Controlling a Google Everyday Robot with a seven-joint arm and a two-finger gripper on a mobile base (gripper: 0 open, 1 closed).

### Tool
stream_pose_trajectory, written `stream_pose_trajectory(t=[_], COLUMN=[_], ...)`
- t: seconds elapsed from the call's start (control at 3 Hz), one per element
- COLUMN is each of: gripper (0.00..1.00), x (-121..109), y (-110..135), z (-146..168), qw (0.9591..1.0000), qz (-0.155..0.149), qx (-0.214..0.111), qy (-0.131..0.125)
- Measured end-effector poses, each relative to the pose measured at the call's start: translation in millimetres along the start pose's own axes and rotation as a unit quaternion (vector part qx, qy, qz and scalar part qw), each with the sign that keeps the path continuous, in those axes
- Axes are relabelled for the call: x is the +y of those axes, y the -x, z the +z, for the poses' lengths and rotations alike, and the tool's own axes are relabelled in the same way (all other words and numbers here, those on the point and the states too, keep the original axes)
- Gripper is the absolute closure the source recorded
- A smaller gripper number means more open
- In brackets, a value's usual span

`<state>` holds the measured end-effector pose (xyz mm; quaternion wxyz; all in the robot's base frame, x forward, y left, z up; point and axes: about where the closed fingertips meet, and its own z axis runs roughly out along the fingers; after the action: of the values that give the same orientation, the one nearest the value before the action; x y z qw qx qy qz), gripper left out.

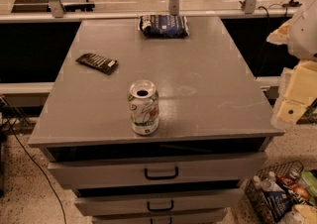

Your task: Move 7up can near rxbar chocolate

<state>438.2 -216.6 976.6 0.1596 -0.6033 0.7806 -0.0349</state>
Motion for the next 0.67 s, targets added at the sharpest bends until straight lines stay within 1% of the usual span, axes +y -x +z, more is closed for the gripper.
stream_pose_trajectory(t=[0.33, 0.67], gripper=[0.00, 0.00], x=[0, 1], y=[0, 16], z=[0, 20], qw=[1.0000, 0.9993], qz=[0.000, 0.001], qx=[0.000, -0.033], qy=[0.000, 0.016])
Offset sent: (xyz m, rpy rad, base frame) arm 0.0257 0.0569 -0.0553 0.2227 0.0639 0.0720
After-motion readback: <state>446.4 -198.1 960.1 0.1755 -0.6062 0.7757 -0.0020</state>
